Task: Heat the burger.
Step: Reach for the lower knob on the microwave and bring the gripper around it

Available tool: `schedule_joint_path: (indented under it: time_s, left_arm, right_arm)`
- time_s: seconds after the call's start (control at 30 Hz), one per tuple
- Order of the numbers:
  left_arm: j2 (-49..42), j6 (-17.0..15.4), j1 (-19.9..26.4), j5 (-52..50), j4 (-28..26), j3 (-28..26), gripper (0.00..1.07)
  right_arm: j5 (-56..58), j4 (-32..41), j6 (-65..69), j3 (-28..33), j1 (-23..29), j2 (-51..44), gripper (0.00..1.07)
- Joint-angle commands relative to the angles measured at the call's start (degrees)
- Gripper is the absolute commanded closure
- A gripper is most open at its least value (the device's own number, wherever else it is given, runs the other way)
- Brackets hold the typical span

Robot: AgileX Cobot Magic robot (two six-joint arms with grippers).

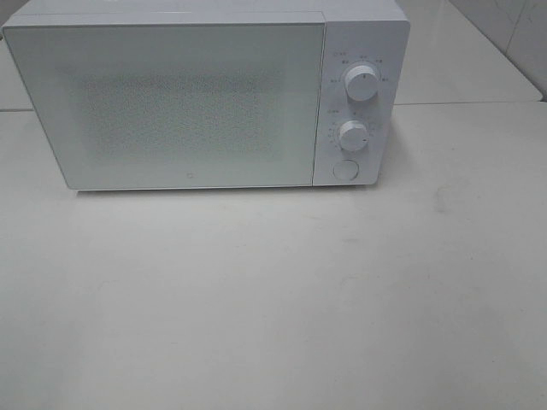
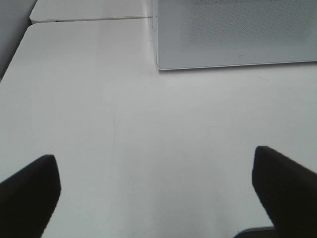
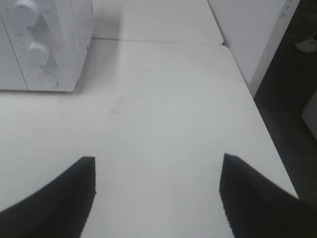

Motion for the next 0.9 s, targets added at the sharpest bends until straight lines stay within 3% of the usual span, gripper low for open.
schedule_joint_path:
  time_s: [0.03, 0.37, 0.9]
  left_arm:
    - [-1.43, -0.34, -0.29, -0.74, -0.63, 0.17, 0.09]
    - [-1.43, -0.34, -0.29, -0.74, -0.63, 0.17, 0.09]
    - [-1.43, -0.34, -0.29, -0.74, -0.63, 0.17, 0.09]
  right_arm:
    - [-3.27, -0.23, -0.34, -0.63, -0.52, -1.09, 0.39]
    - [-12.61, -0.23, -0.34, -0.63, -0.52, 11.23, 0.31]
    - [-38.56, -0.06, 0.06, 2.46, -0.52, 33.69, 0.31]
